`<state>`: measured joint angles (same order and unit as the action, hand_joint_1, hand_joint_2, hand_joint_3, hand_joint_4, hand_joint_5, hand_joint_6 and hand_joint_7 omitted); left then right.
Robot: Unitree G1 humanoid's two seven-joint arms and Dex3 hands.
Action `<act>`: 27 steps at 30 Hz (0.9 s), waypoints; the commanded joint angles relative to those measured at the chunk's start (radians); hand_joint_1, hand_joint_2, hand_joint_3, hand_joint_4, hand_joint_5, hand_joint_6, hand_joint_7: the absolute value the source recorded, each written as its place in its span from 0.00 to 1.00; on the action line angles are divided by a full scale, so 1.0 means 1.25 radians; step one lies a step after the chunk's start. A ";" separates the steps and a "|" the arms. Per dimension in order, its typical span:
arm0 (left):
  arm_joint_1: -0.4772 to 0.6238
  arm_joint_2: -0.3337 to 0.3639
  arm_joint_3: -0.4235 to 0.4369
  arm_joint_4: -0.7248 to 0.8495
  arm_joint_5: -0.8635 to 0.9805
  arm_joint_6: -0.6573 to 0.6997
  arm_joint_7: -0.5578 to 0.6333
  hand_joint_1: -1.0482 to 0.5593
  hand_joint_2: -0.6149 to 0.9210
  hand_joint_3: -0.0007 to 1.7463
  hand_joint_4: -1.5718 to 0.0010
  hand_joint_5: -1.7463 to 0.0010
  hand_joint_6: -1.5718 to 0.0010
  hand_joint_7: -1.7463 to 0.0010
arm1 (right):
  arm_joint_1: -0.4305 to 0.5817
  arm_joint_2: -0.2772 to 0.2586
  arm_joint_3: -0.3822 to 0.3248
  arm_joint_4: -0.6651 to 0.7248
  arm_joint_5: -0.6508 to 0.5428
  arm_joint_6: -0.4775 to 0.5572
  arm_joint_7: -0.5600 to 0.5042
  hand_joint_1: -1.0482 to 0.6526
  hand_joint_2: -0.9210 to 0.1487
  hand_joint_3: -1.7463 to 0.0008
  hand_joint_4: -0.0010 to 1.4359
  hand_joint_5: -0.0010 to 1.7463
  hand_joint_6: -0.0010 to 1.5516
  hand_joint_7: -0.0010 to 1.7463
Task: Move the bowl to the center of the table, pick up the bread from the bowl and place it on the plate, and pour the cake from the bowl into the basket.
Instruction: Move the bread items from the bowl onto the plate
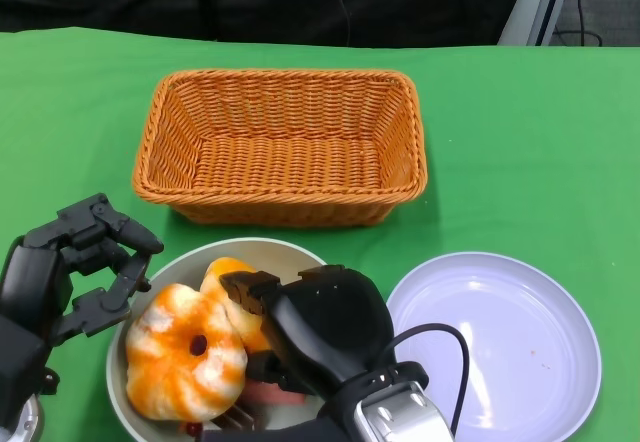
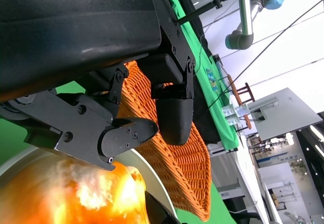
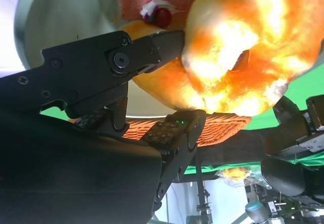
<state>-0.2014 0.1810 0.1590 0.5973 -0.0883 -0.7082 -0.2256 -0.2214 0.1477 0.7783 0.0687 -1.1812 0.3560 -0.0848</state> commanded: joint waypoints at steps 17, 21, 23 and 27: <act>-0.013 0.016 0.004 0.013 -0.002 -0.007 -0.004 0.58 0.86 0.44 0.51 0.15 0.51 0.30 | -0.028 -0.027 -0.035 0.097 0.088 -0.085 -0.153 0.44 0.00 0.96 0.48 0.75 0.70 0.07; -0.012 0.015 0.005 0.012 -0.005 -0.003 -0.002 0.58 0.87 0.44 0.50 0.16 0.50 0.31 | -0.036 -0.032 -0.040 0.103 0.087 -0.088 -0.179 0.44 0.00 0.95 0.46 0.78 0.69 0.08; -0.013 0.014 0.005 0.013 -0.009 -0.004 -0.005 0.58 0.87 0.43 0.50 0.16 0.50 0.31 | -0.038 -0.034 -0.044 0.105 0.090 -0.093 -0.196 0.44 0.00 0.97 0.48 0.75 0.69 0.08; -0.014 0.015 0.006 0.019 -0.016 -0.010 -0.012 0.58 0.87 0.43 0.50 0.16 0.50 0.31 | -0.042 -0.037 -0.053 0.107 0.097 -0.107 -0.222 0.45 0.00 0.99 0.47 0.80 0.70 0.08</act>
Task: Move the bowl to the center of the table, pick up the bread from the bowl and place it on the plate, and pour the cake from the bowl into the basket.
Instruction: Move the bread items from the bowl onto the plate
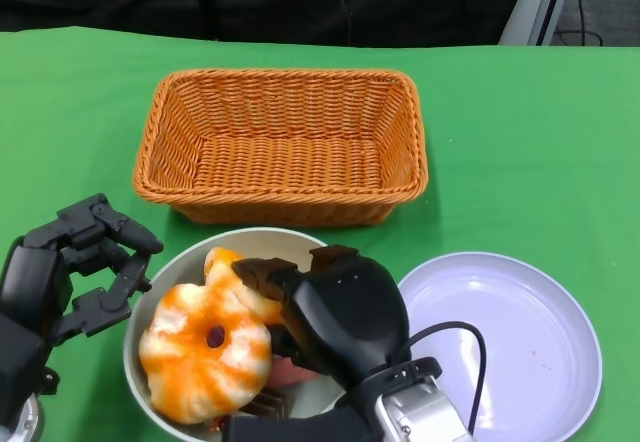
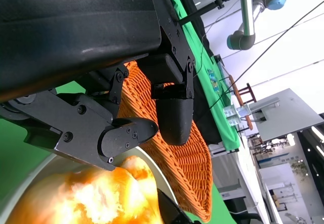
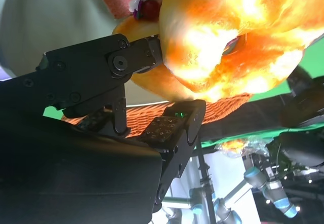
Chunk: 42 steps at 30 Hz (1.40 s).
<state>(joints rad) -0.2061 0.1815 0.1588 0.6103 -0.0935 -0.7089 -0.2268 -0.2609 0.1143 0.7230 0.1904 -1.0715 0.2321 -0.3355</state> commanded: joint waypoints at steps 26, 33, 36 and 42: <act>-0.012 0.019 0.009 0.016 0.000 -0.012 -0.006 0.58 0.87 0.43 0.51 0.16 0.52 0.29 | 0.011 -0.017 -0.082 -0.118 0.146 -0.088 0.007 0.45 0.01 1.00 0.52 0.74 0.63 0.21; -0.009 0.017 0.009 0.008 -0.003 -0.001 -0.004 0.58 0.87 0.43 0.50 0.16 0.52 0.29 | 0.044 -0.024 -0.088 -0.241 0.150 -0.054 0.093 0.46 0.00 0.99 0.56 0.70 0.67 0.16; -0.013 0.017 0.009 0.013 -0.005 -0.005 -0.008 0.58 0.87 0.44 0.50 0.15 0.51 0.30 | 0.060 -0.021 -0.090 -0.295 0.152 -0.037 0.133 0.46 0.00 0.99 0.56 0.70 0.69 0.14; -0.016 0.020 0.009 0.022 -0.008 -0.014 -0.015 0.58 0.86 0.45 0.50 0.15 0.51 0.30 | 0.073 -0.024 -0.090 -0.322 0.145 -0.026 0.160 0.48 0.00 0.99 0.56 0.70 0.70 0.11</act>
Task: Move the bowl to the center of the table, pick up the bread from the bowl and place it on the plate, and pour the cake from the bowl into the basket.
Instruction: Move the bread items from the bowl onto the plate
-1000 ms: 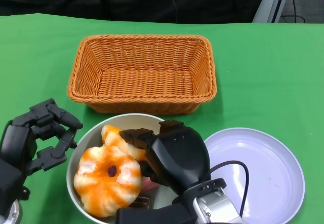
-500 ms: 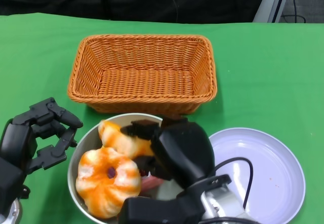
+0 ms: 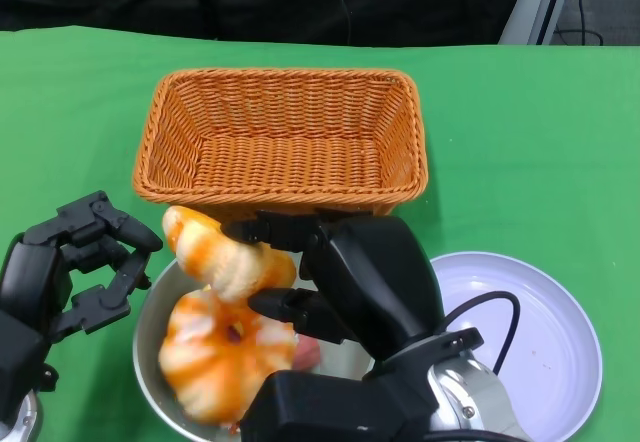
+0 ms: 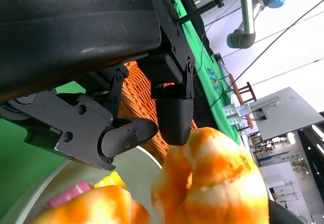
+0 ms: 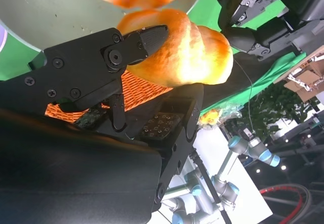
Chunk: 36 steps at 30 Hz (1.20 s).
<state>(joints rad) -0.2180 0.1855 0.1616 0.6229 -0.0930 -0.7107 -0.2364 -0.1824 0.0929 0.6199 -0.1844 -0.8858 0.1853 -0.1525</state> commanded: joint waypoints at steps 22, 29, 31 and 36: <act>-0.011 0.015 0.011 0.021 -0.007 -0.017 0.001 0.60 0.84 0.50 0.51 0.14 0.51 0.30 | 0.155 -0.112 -0.143 -0.282 0.060 -0.040 0.093 0.52 0.02 1.00 0.56 0.82 0.77 0.08; -0.009 0.013 0.010 0.012 -0.003 -0.012 0.007 0.60 0.83 0.51 0.51 0.14 0.51 0.29 | 0.248 -0.187 -0.240 -0.380 0.108 -0.080 0.129 0.53 0.02 1.00 0.54 0.82 0.76 0.09; -0.009 0.013 0.010 0.012 -0.003 -0.012 0.007 0.60 0.83 0.51 0.51 0.14 0.51 0.28 | 0.279 -0.220 -0.280 -0.388 0.119 -0.105 0.130 0.54 0.04 1.00 0.55 0.82 0.76 0.09; -0.014 0.018 0.012 0.019 -0.008 -0.011 -0.001 0.60 0.83 0.52 0.52 0.13 0.51 0.28 | 0.340 -0.275 -0.359 -0.361 0.169 -0.178 0.120 0.56 0.05 1.00 0.57 0.81 0.77 0.10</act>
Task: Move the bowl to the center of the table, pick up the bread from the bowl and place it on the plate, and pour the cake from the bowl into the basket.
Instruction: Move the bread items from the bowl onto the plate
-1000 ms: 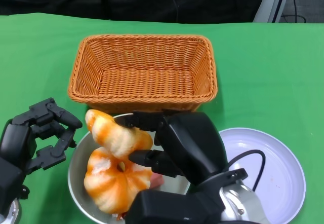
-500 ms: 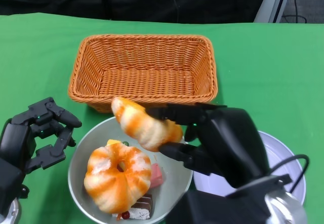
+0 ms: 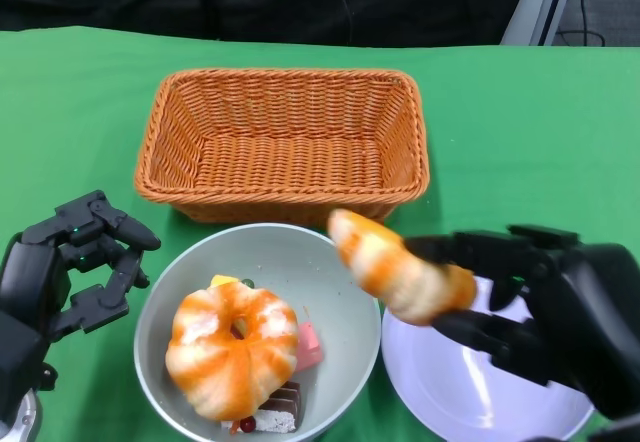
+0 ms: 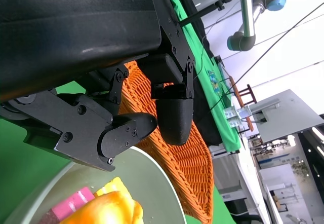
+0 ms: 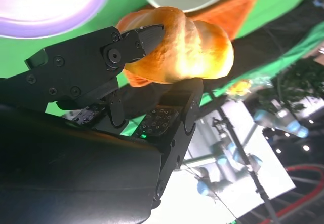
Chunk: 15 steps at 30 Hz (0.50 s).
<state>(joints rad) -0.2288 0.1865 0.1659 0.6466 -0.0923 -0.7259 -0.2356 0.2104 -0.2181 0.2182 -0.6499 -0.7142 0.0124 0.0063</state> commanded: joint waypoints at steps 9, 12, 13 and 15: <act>-0.013 0.026 0.012 0.018 -0.018 -0.005 -0.009 0.61 0.82 0.52 0.52 0.14 0.52 0.28 | 0.076 -0.070 -0.119 0.108 0.019 -0.157 -0.074 0.56 0.06 1.00 0.60 0.77 0.77 0.11; -0.009 0.024 0.012 0.011 -0.026 0.002 -0.013 0.61 0.82 0.52 0.51 0.13 0.52 0.28 | 0.077 -0.079 -0.132 0.149 0.004 -0.187 -0.105 0.56 0.07 1.00 0.60 0.76 0.76 0.11; -0.008 0.025 0.011 0.009 -0.026 0.004 -0.012 0.60 0.83 0.51 0.52 0.13 0.52 0.28 | 0.077 -0.080 -0.135 0.162 -0.002 -0.196 -0.116 0.56 0.07 1.00 0.60 0.76 0.76 0.11; -0.008 0.026 0.010 0.011 -0.027 -0.001 -0.014 0.61 0.83 0.51 0.52 0.12 0.52 0.27 | 0.076 -0.081 -0.139 0.194 -0.012 -0.212 -0.139 0.56 0.06 1.00 0.60 0.74 0.76 0.11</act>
<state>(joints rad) -0.2335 0.1988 0.1681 0.6593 -0.1157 -0.7257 -0.2442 0.3029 -0.3055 0.0577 -0.4277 -0.7240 -0.2367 -0.1413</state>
